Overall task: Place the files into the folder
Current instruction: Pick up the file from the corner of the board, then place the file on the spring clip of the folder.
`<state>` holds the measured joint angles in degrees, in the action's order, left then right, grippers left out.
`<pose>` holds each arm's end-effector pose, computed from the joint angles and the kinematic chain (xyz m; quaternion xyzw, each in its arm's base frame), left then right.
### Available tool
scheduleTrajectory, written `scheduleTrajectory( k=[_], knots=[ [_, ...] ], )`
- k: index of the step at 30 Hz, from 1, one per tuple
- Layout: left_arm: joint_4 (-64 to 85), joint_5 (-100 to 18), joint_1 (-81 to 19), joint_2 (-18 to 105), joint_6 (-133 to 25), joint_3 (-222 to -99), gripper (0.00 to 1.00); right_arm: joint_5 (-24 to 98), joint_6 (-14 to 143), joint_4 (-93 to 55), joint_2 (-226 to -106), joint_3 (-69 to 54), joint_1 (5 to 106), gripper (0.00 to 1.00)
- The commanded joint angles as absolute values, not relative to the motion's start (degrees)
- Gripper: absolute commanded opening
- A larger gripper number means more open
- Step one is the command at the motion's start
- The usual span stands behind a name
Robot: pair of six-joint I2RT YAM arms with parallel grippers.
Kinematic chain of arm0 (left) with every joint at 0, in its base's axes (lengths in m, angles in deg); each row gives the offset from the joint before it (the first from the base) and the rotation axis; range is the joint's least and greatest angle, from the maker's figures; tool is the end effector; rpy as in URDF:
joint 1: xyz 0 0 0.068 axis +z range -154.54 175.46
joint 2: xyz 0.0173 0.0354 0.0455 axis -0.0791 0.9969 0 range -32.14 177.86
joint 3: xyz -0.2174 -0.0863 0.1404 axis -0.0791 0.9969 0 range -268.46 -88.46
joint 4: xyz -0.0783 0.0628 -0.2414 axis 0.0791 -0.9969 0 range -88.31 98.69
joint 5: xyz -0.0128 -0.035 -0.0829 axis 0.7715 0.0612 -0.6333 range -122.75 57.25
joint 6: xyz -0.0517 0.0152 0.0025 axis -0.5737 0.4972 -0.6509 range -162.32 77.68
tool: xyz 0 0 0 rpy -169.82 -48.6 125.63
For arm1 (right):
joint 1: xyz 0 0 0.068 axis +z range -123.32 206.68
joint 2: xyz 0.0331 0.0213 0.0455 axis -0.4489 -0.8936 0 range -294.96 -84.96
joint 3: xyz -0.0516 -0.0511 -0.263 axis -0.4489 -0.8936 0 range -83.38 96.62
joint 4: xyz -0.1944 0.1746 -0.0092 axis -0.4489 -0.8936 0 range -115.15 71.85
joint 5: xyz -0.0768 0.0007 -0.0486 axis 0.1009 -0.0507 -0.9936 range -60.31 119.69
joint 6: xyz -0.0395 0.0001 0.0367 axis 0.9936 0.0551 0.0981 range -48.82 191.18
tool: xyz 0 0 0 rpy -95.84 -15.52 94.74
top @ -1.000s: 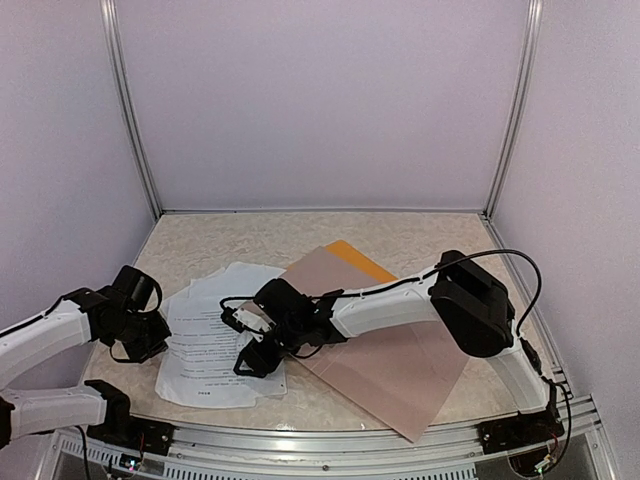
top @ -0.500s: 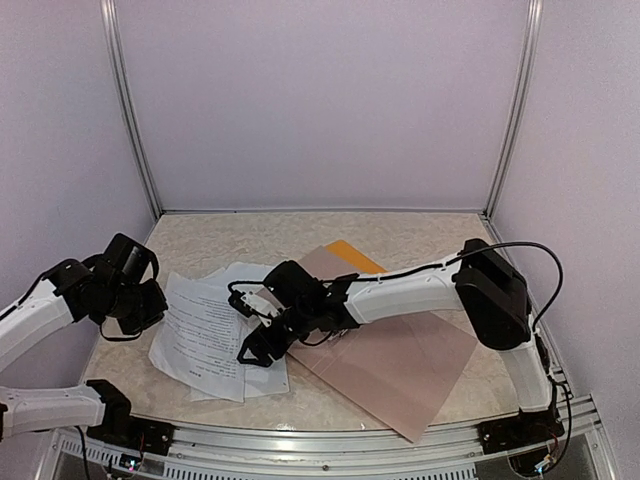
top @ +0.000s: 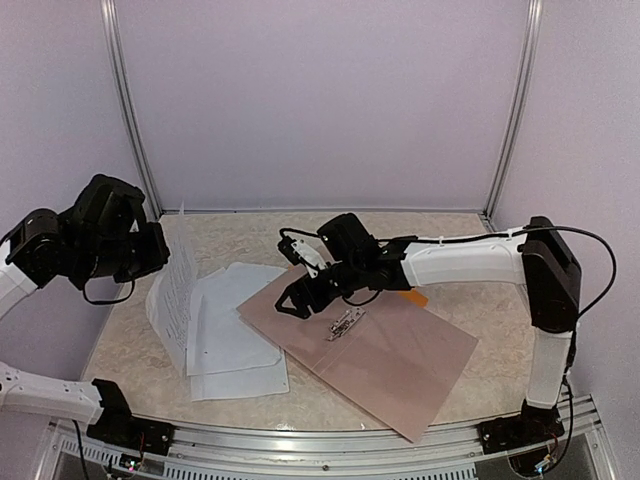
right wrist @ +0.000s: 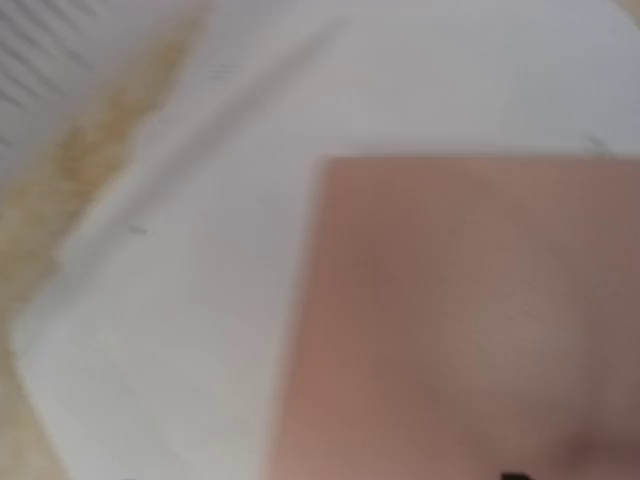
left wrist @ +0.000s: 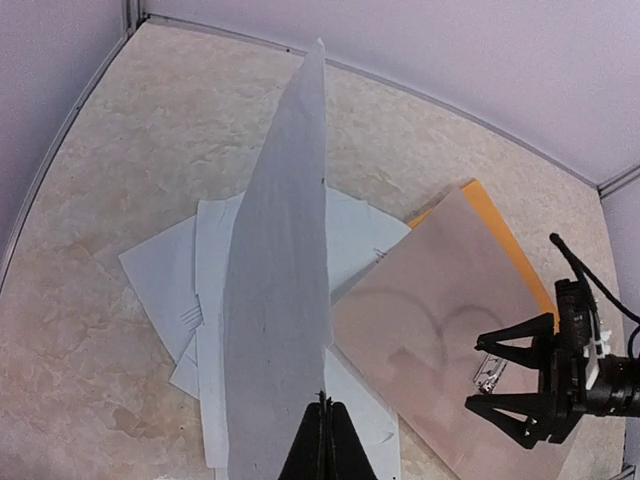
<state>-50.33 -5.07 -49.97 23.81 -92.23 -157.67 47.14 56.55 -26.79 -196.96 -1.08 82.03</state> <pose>0.1314 -0.1099 0.3711 -0.1251 0.8953 -0.1211 0.4101 0.2448 0.3731 0.2220 -0.3715 0.8111 0.3588 0.2744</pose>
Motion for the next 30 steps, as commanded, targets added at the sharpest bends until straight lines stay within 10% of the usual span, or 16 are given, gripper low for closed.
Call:
scheduleTrajectory(
  k=[1,19,30],
  knots=[
    [-50.86,0.05,-54.96,29.25,-85.95,-164.62,0.00,44.50,56.91,-28.23,-194.95,-4.21,80.00,0.75],
    [-31.42,-15.87,-60.24,44.99,-73.93,-174.29,0.00,34.97,55.68,-30.62,-178.74,-18.71,68.57,0.75],
    [-21.48,-28.11,-45.25,53.80,-73.28,-163.31,0.00,34.89,56.28,-31.60,-174.20,-24.46,64.82,0.75]
  ],
)
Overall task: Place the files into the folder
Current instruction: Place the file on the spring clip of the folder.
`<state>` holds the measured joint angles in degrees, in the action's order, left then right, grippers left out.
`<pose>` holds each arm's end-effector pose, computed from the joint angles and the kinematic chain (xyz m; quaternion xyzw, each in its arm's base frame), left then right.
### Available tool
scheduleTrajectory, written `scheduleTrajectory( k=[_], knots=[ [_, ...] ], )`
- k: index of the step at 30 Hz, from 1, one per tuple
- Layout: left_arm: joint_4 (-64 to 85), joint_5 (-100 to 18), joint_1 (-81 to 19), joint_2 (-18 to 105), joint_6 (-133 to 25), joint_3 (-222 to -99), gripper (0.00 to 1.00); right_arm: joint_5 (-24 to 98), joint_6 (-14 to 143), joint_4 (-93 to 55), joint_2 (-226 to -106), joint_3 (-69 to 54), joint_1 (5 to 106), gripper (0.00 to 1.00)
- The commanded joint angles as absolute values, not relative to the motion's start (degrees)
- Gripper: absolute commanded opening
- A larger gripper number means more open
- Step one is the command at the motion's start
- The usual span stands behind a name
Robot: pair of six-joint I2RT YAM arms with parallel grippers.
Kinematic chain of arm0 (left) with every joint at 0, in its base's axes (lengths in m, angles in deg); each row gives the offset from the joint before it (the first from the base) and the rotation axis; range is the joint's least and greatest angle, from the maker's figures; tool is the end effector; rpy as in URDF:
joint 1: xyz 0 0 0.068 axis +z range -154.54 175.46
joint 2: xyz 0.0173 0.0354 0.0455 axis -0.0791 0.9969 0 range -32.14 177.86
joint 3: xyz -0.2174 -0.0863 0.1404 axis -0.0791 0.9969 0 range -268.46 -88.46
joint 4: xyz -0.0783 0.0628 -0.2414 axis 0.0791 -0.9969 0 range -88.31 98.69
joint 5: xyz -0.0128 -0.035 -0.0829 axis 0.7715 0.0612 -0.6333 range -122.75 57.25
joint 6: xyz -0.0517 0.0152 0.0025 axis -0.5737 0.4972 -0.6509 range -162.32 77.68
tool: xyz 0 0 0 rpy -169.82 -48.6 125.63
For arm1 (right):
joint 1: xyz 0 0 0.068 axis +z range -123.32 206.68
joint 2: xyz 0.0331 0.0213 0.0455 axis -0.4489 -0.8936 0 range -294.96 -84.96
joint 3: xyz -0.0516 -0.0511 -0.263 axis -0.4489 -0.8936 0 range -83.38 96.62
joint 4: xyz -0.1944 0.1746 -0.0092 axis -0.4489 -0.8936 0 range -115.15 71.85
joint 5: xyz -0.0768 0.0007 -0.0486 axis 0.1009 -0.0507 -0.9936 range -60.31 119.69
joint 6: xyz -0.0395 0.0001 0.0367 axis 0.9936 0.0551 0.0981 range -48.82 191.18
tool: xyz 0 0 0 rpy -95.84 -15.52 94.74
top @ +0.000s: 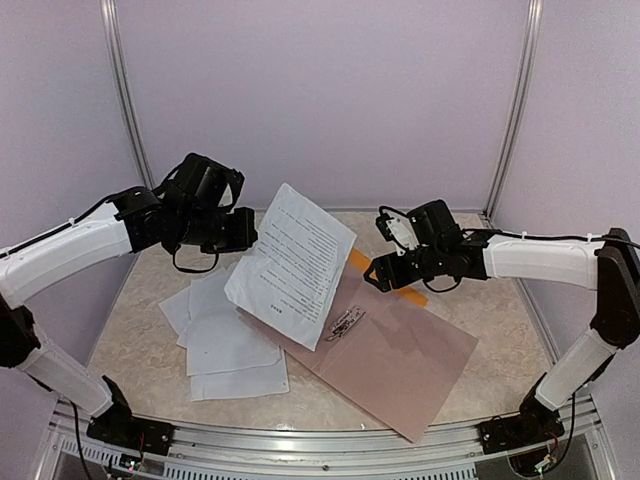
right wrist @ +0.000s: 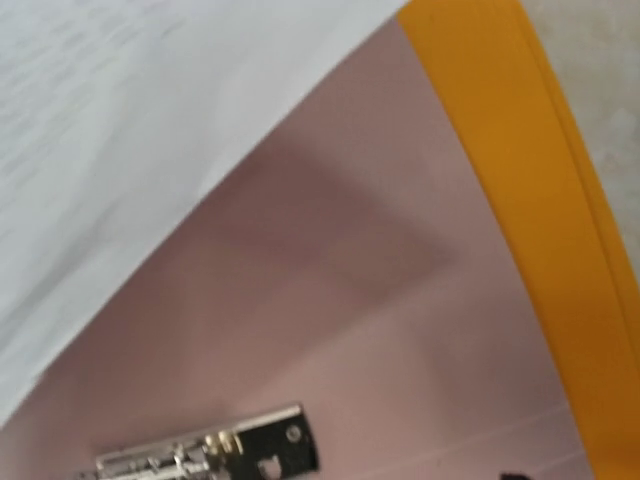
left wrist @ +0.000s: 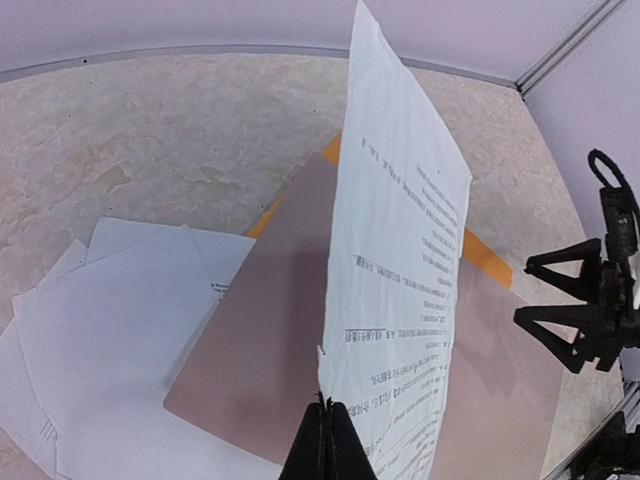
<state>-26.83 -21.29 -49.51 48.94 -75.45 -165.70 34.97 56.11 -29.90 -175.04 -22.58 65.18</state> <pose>0.2255 -0.2153 0.3486 0.0504 0.8990 -0.1980 0.3873 0.2687 0.2180 0.2381 -0.2033 0.8863 0.2240 0.3506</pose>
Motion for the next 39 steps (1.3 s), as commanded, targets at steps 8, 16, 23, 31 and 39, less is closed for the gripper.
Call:
scheduleTrajectory(
  k=[8,16,23,31,39],
  knots=[
    [-19.50,-27.15,-42.05,70.64,-60.65,-166.80,0.00,35.78,55.94,-30.26,-174.70,-26.91,64.73,0.75],
    [-17.39,-26.22,-42.33,75.41,-49.29,-168.15,0.00,36.12,56.07,-29.58,-175.26,-27.82,64.72,0.75],
    [-21.09,-23.70,-41.98,74.48,-43.77,-167.92,0.00,36.45,56.13,-29.07,-175.63,-28.41,64.73,0.75],
    [-22.83,-25.33,-42.38,67.27,-42.69,-167.91,0.00,37.43,55.95,-28.47,-176.32,-28.62,64.74,0.75],
    [-24.74,-29.38,-42.89,64.92,-43.76,-171.68,0.00,38.28,55.57,-27.87,-176.57,-29.06,64.74,0.75]
  ],
)
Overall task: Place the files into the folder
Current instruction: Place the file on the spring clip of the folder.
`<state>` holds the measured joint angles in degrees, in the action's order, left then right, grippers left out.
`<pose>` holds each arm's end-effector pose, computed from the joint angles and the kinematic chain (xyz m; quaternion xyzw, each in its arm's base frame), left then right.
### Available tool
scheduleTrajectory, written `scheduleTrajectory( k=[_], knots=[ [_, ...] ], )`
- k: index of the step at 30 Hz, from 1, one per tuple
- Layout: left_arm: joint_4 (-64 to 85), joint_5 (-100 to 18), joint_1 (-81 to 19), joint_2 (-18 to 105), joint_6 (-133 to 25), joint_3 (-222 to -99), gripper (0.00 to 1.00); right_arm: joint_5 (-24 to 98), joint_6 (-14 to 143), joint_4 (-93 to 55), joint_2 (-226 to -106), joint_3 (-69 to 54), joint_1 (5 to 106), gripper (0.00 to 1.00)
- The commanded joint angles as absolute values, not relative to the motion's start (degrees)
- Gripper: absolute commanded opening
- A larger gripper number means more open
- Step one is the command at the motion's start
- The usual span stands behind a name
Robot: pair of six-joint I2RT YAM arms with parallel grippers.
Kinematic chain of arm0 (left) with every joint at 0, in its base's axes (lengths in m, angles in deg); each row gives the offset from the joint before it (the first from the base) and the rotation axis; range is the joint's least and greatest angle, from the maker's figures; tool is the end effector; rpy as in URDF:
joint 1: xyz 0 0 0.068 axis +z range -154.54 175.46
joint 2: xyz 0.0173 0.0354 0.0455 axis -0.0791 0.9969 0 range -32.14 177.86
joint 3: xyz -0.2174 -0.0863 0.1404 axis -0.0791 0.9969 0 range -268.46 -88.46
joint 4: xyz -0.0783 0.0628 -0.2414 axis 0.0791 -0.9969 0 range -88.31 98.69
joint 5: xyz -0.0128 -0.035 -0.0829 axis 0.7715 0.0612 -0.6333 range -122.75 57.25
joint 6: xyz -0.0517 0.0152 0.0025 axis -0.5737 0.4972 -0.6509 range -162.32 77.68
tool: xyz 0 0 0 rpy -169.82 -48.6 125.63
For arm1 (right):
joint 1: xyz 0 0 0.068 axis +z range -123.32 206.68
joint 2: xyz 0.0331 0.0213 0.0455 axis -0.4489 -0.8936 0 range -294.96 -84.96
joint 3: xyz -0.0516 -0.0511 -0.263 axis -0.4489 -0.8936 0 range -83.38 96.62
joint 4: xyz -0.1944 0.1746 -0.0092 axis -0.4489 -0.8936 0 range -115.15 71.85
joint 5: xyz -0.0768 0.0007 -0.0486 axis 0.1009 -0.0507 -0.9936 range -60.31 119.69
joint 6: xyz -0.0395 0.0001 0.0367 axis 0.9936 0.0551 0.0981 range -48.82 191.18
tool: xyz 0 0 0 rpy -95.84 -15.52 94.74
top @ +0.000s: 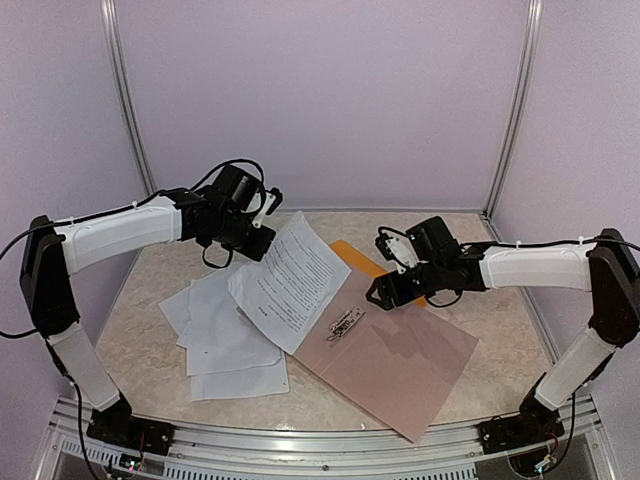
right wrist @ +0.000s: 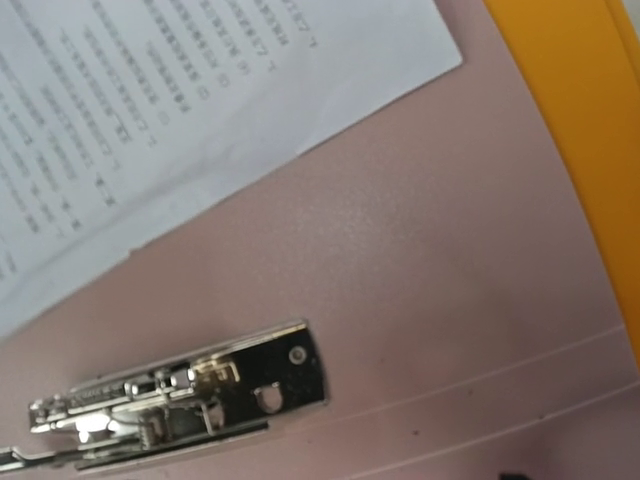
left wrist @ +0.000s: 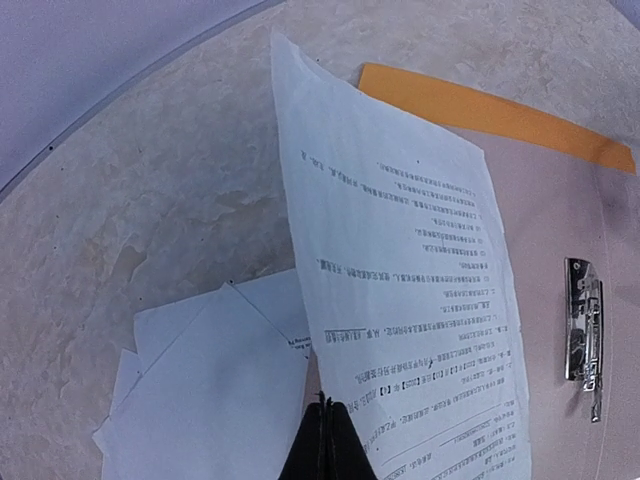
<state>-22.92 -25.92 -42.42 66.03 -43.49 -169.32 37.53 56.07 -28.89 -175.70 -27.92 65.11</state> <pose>0.3033 -0.2307 0.2767 0.2746 0.8938 -0.0645 0.3487 0.2586 0.2114 0.2063 -0.2121 0.9008 0.2248 0.3049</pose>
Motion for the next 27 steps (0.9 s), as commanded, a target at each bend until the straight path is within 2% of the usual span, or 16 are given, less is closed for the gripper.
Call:
scheduleTrajectory(
  k=[1,9,27],
  knots=[
    [-24.50,-30.31,-43.06,64.77,-44.26,-171.67,0.00,38.30,55.58,-27.79,-176.59,-29.08,64.69,0.75],
    [-24.90,-37.81,-43.60,64.89,-53.82,-174.40,0.00,38.55,55.63,-27.64,-176.81,-29.17,64.73,0.75],
    [-28.45,-42.68,-42.97,64.60,-70.62,-176.46,0.00,39.17,55.40,-26.30,-176.90,-30.58,64.73,0.75]
  ],
)
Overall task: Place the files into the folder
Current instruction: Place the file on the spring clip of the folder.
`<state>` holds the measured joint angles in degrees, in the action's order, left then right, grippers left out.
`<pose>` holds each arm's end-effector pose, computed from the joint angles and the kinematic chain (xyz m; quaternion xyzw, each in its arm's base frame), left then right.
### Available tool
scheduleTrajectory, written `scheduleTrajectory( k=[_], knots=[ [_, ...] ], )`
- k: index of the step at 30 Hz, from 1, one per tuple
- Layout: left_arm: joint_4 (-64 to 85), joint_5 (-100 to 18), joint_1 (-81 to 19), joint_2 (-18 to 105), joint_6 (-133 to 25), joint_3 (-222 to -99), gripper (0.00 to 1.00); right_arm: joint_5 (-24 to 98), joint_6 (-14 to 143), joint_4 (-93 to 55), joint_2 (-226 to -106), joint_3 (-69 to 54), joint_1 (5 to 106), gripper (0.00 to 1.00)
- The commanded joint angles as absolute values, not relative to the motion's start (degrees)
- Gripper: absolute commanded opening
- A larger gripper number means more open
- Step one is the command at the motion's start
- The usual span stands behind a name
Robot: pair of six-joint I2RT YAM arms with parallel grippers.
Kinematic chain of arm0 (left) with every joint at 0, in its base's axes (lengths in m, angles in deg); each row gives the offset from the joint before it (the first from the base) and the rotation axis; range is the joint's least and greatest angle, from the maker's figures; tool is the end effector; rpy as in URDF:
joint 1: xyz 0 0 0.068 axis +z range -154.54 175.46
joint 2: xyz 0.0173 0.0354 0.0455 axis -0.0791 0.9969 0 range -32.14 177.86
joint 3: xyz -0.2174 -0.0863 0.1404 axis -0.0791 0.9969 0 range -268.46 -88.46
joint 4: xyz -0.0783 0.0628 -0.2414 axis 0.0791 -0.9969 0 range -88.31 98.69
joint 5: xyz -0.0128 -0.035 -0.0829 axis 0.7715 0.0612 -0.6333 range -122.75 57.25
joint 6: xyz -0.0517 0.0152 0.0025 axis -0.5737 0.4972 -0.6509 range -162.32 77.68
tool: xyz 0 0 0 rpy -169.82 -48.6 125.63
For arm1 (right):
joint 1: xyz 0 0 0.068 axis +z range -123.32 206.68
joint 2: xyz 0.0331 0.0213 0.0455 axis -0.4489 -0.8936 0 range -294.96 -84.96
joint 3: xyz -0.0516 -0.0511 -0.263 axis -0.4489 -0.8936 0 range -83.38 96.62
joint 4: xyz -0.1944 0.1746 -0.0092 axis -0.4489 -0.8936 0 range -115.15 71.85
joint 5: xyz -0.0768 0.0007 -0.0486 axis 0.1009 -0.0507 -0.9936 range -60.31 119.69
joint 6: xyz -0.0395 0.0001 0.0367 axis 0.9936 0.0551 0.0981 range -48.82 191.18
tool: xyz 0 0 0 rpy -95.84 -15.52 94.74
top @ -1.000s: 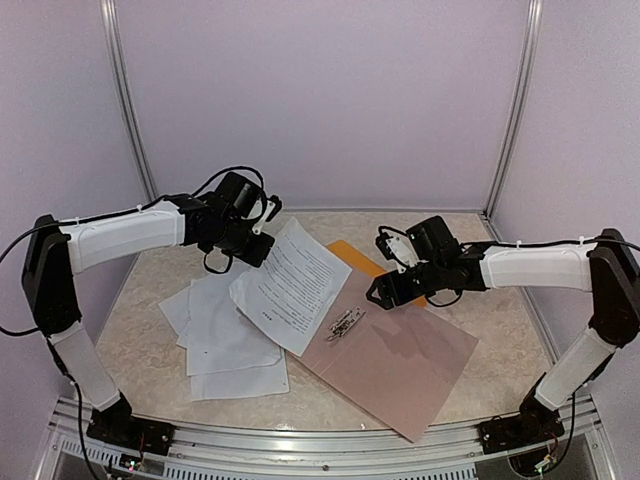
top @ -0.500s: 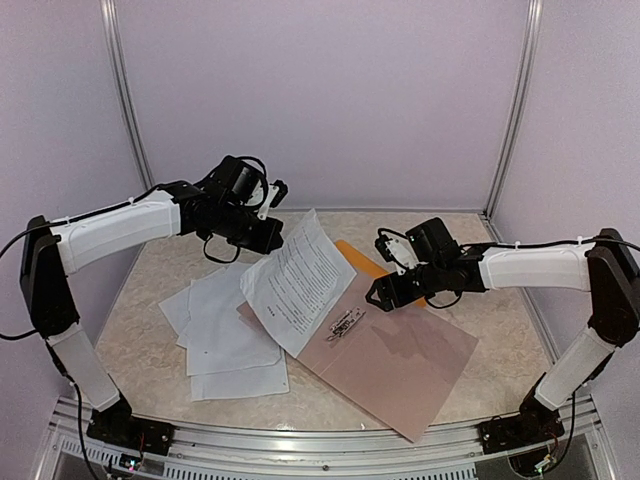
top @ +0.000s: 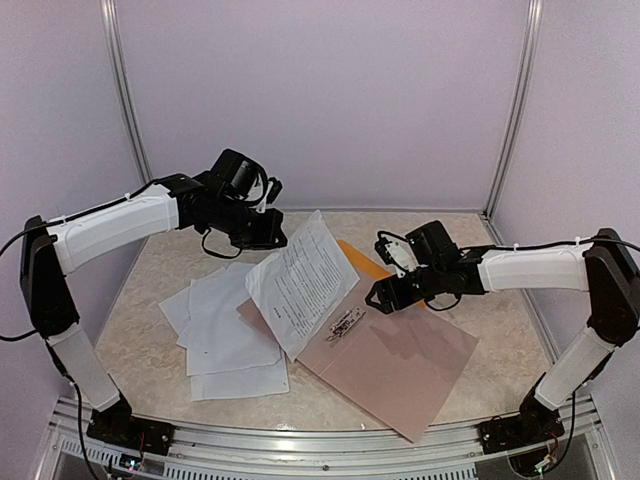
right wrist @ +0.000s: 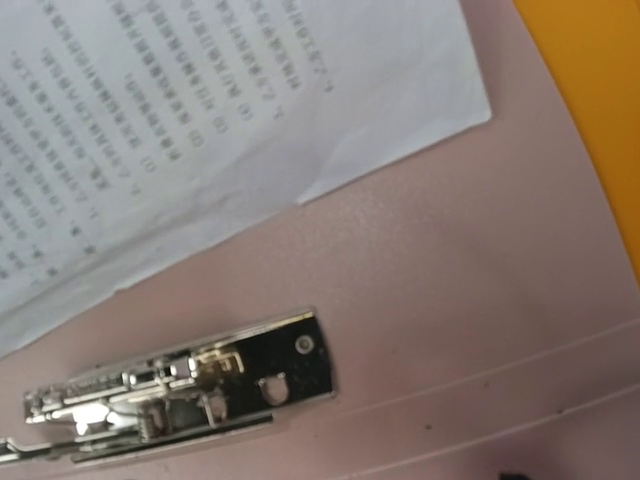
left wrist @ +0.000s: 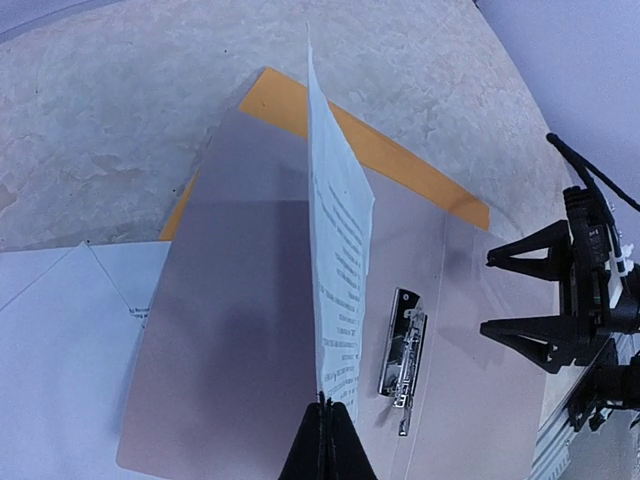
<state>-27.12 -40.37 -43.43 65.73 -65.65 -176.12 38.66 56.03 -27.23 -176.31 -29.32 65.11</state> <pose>0.2957 -0.2446 0.3119 0.1500 0.9133 -0.2458 0.2881 0.2573 0.2113 0.1977 -0.2152 0.9007 0.2318 0.2979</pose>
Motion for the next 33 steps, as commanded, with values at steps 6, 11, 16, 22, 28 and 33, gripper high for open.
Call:
scheduleTrajectory(
  k=[6,11,16,22,28,33],
  knots=[
    [-26.73,-44.46,-44.09,63.29,-74.64,-175.56,0.00,39.77,55.25,-25.58,-177.35,-30.71,64.73,0.75],
    [-26.76,-43.45,-44.87,62.71,-75.68,-175.77,0.00,39.98,55.19,-25.39,-177.44,-30.94,64.73,0.75],
    [-25.75,-43.52,-45.11,62.94,-76.20,-174.22,0.00,40.02,55.07,-25.27,-177.10,-31.18,64.73,0.75],
    [-23.80,-44.12,-44.83,63.64,-77.56,-171.49,0.00,40.01,55.01,-25.36,-177.04,-31.35,64.73,0.75],
    [-21.06,-44.60,-44.96,61.97,-81.10,-168.72,0.00,40.09,54.95,-25.25,-177.14,-31.46,64.73,0.75],
    [-21.15,-44.06,-45.36,61.52,-82.26,-167.88,0.00,40.45,54.92,-24.83,-177.57,-31.44,64.73,0.75]
  ],
)
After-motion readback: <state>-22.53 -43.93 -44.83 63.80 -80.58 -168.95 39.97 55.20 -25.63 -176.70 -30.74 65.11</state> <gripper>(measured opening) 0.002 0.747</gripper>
